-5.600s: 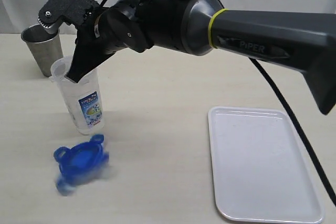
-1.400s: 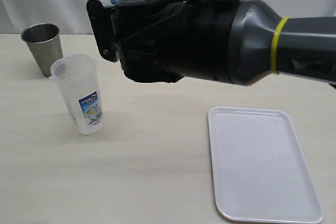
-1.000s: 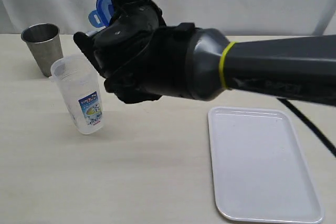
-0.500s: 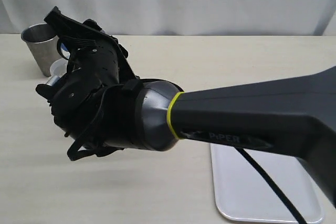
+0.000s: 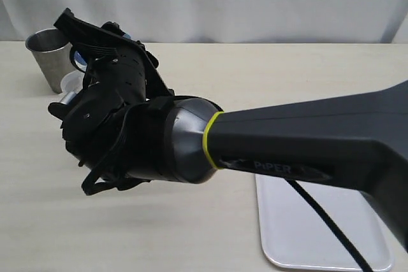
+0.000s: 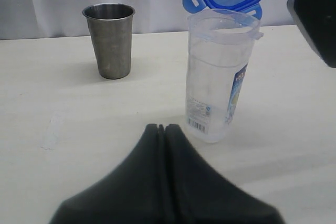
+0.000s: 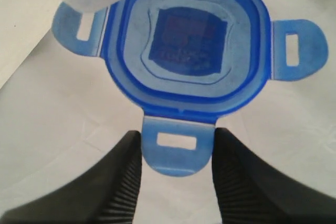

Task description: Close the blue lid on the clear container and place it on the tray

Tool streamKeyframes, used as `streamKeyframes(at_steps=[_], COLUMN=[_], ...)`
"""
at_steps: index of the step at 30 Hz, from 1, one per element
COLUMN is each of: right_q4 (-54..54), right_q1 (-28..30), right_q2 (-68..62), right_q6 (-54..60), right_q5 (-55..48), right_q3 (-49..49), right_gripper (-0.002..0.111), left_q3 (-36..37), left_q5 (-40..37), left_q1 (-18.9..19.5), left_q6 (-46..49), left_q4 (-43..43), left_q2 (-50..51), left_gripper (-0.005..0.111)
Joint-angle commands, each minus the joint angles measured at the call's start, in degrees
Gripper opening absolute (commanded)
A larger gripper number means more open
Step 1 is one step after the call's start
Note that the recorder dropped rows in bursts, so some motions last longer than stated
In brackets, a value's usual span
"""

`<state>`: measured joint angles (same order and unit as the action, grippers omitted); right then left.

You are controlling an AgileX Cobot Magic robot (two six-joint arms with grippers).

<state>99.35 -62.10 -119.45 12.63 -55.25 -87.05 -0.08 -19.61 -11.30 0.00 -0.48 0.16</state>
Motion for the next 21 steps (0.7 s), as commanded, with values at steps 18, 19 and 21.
streamKeyframes(at_steps=[18,19,21], right_q4=[-0.6,-0.6,-0.6], right_q1=[-3.4,-3.3,-3.3], right_q2=[0.2,0.2,0.2], right_q6=[4.5,4.6,5.4], right_q5=[-0.5,-0.5,-0.5], right_q3=[-0.1,-0.1,-0.1], right_gripper=[0.004,0.004,0.004], left_q3=[0.1,0.1,0.1], left_q5=[0.6,0.6,0.6], left_q1=[0.3,0.3,0.3], left_q6=[0.0,0.0,0.0], left_q4=[-0.2,-0.2,-0.2], left_q2=[-0.2,-0.2,-0.2], left_gripper=[0.0,0.0,0.0])
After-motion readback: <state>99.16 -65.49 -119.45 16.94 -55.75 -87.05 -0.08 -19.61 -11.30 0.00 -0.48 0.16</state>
